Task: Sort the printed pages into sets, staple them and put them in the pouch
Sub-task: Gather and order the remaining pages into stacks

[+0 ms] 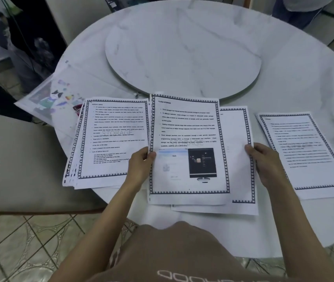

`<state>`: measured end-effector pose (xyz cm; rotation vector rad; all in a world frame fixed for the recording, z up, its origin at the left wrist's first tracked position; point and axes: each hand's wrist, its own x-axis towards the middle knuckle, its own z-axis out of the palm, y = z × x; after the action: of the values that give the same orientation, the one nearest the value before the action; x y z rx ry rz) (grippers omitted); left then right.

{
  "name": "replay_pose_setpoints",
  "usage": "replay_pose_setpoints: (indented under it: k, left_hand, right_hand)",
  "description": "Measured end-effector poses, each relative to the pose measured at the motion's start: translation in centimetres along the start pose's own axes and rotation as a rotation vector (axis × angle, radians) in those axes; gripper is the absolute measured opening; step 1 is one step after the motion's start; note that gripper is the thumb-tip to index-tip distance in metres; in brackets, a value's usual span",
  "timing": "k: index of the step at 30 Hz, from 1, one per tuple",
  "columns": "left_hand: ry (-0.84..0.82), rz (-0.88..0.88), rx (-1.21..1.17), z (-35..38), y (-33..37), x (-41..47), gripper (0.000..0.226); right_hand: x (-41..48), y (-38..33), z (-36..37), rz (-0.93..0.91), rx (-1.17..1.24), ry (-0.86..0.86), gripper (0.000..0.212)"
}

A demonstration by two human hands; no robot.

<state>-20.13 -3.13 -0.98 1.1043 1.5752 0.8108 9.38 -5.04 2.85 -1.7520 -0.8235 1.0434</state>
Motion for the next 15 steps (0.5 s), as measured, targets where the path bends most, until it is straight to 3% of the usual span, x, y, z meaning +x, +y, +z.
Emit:
replay_pose_setpoints:
  k: [4,15]
  left_hand:
    - [0.106,0.011,0.003,-1.7,0.1,0.8,0.033]
    - [0.308,0.065,-0.136,-5.9,1.1,2.1,0.014]
  right_hand:
    - [0.4,0.0,0.0,-0.019,0.003,0.024,0.01]
    - [0.8,0.4,-0.1,-0.032,0.012,-0.005,0.011]
